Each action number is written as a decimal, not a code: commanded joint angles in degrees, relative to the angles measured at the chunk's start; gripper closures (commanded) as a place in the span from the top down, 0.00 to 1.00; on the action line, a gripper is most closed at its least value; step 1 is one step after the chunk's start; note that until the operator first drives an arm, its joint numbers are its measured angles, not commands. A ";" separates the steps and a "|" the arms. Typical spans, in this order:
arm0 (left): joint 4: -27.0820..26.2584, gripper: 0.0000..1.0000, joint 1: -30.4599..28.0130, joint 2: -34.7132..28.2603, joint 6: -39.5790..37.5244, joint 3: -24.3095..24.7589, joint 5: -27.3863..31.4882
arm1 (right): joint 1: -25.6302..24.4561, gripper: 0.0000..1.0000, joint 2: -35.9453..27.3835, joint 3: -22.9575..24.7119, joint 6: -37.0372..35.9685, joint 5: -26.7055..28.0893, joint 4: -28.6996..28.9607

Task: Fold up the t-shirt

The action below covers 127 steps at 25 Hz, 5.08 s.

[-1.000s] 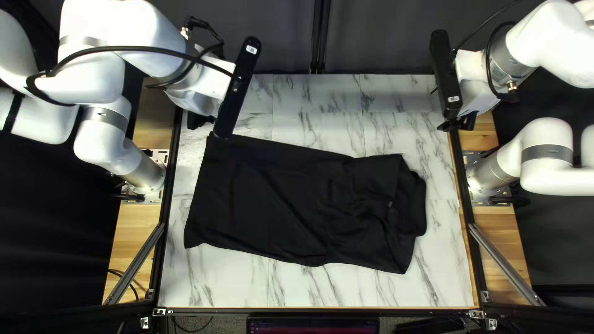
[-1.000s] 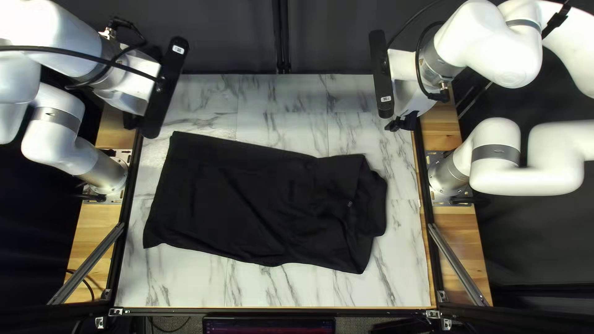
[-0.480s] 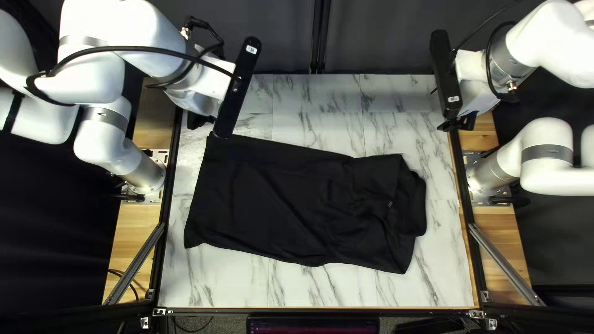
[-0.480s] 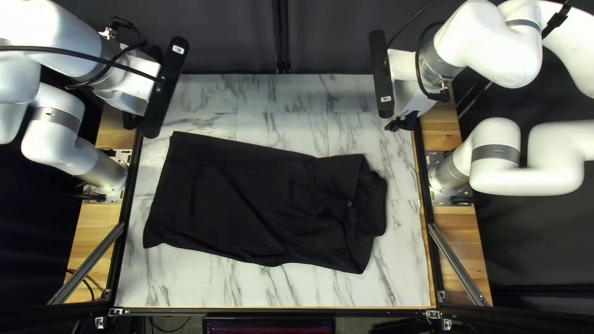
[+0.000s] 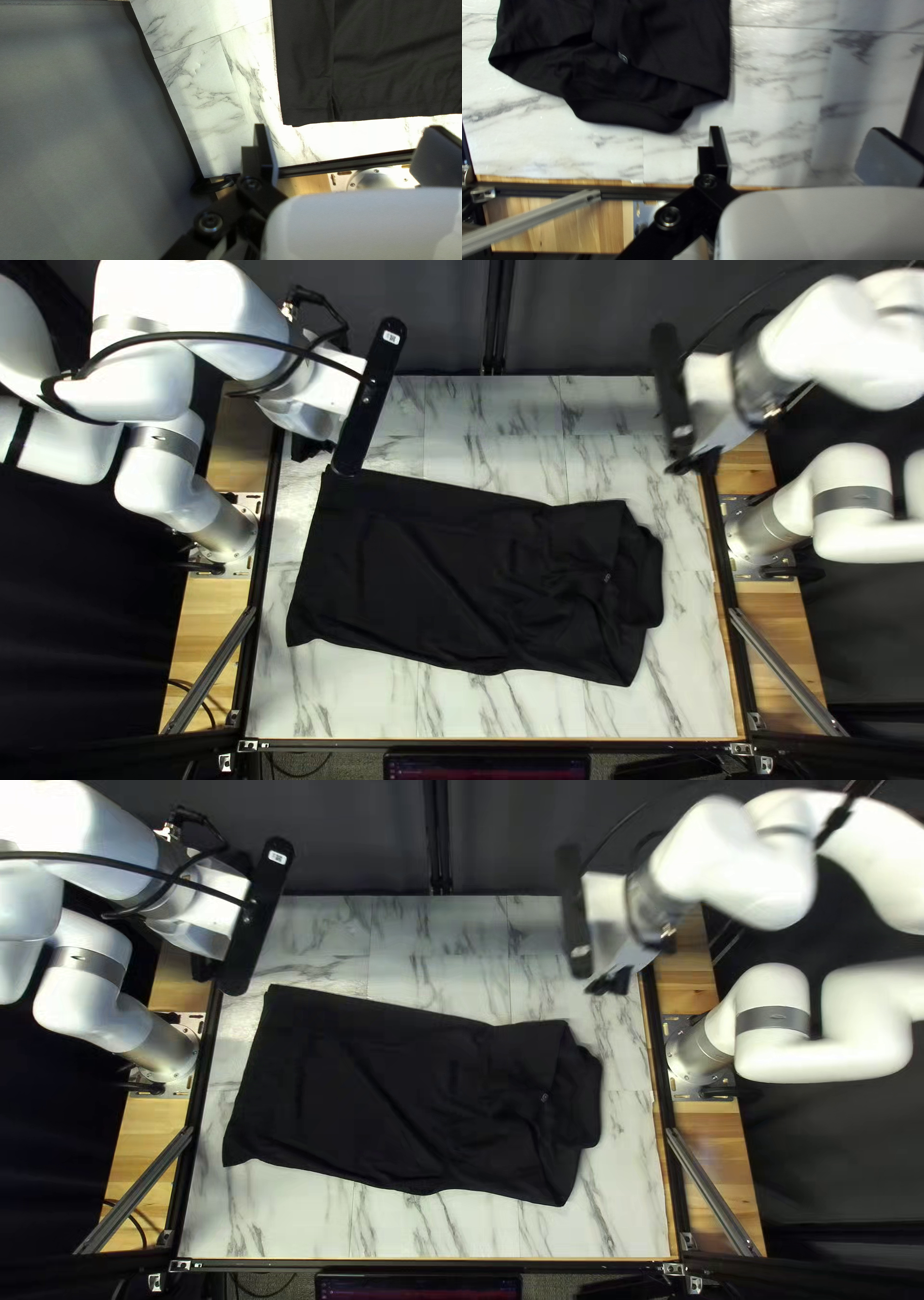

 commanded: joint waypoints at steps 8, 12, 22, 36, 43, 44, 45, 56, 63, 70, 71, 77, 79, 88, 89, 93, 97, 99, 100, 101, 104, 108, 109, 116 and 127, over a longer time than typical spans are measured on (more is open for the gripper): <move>0.00 1.00 0.00 0.00 0.00 0.00 0.00 | 18.62 1.00 15.95 3.31 31.63 -11.89 -8.94; 0.00 1.00 0.00 0.00 0.00 0.00 0.00 | 18.62 1.00 15.95 3.31 31.63 -11.89 -8.94; 0.00 1.00 0.00 0.00 0.00 0.00 0.00 | 16.71 1.00 25.99 5.27 16.65 -28.92 -8.47; 0.00 1.00 0.00 0.00 0.00 0.00 0.00 | 16.44 0.98 34.99 4.23 16.31 -34.12 -10.50; 0.00 1.00 0.00 0.00 0.00 0.00 0.00 | 15.97 0.00 34.74 3.88 16.65 -33.74 -11.26; 0.00 1.00 0.00 0.00 0.00 0.00 0.00 | 16.01 0.00 34.28 3.88 16.83 -33.35 -11.43; 0.00 1.00 0.00 0.00 0.00 0.00 0.00 | 16.14 0.00 33.91 3.72 16.97 -32.79 -11.49; 0.00 1.00 0.00 0.00 0.00 0.00 0.00 | 20.34 0.00 28.69 2.78 22.52 -25.57 -13.28; 0.00 1.00 0.00 0.00 0.00 0.00 0.00 | 21.47 0.00 32.29 -0.01 23.89 -26.10 -14.23; 0.00 1.00 0.00 0.00 0.00 0.00 0.00 | 20.62 0.90 30.70 0.96 22.50 -25.47 -13.64; 0.00 1.00 0.00 0.00 0.00 0.00 0.00 | 20.75 1.00 29.86 1.35 22.43 -25.05 -13.37; 0.00 1.00 0.00 0.00 0.00 0.00 0.00 | 22.09 1.00 25.80 3.29 23.95 -23.39 -13.26; 0.00 1.00 0.00 0.00 0.00 0.00 0.00 | 22.93 1.00 25.48 2.83 25.05 -22.49 -13.50; 0.00 1.00 0.00 0.00 0.00 0.00 0.00 | 28.08 1.00 33.23 -5.39 35.76 -18.30 -18.96; 0.00 1.00 0.00 0.00 0.00 0.00 0.00 | 28.09 1.00 34.45 -7.41 37.13 -16.65 -19.81; 0.00 1.00 0.00 0.00 0.00 0.00 0.00 | 27.74 1.00 39.30 -12.27 42.13 -14.15 -22.86; 0.00 1.00 0.00 0.00 0.00 0.00 0.00 | 27.30 1.00 40.67 -12.88 44.27 -14.24 -24.15; 0.00 1.00 0.00 0.00 0.00 0.00 0.00 | 27.30 1.00 40.67 -12.88 44.27 -14.24 -24.15; 0.00 1.00 0.00 0.00 0.00 0.00 0.00 | 27.30 1.00 40.67 -12.88 44.27 -14.24 -24.15; 0.00 1.00 0.00 0.00 0.00 0.00 0.00 | 27.30 1.00 40.67 -12.88 44.27 -14.24 -24.15; 0.00 1.00 0.00 0.00 0.00 0.00 0.00 | 27.30 1.00 40.67 -12.88 44.27 -14.24 -24.15; 0.00 1.00 0.00 0.00 0.00 0.00 0.00 | 27.30 1.00 40.67 -12.88 44.27 -14.24 -24.15; 0.00 1.00 0.00 0.00 0.00 0.00 0.00 | 27.30 1.00 40.67 -12.88 44.27 -14.24 -24.15; 0.00 1.00 0.00 0.00 0.00 0.00 0.00 | 27.30 1.00 40.67 -12.88 44.27 -14.24 -24.15; 0.00 1.00 0.00 0.00 0.00 0.00 0.00 | 27.30 1.00 40.67 -12.88 44.27 -14.24 -24.15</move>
